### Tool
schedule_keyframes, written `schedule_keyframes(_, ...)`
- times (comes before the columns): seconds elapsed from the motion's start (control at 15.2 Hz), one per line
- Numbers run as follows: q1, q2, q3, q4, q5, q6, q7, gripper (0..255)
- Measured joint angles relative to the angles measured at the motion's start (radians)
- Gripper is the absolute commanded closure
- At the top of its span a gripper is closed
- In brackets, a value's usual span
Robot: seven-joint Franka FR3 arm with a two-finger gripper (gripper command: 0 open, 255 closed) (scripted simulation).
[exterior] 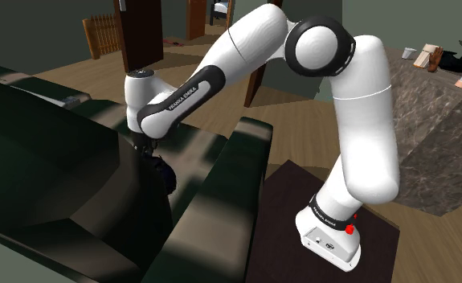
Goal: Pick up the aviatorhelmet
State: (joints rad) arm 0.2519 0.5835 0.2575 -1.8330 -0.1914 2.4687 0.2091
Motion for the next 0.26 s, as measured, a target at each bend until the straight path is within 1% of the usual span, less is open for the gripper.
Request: schedule_keyframes(0.26, -0.004, -0.03, 0.009, 0.005, 0.01, -0.034, -0.005, 255)
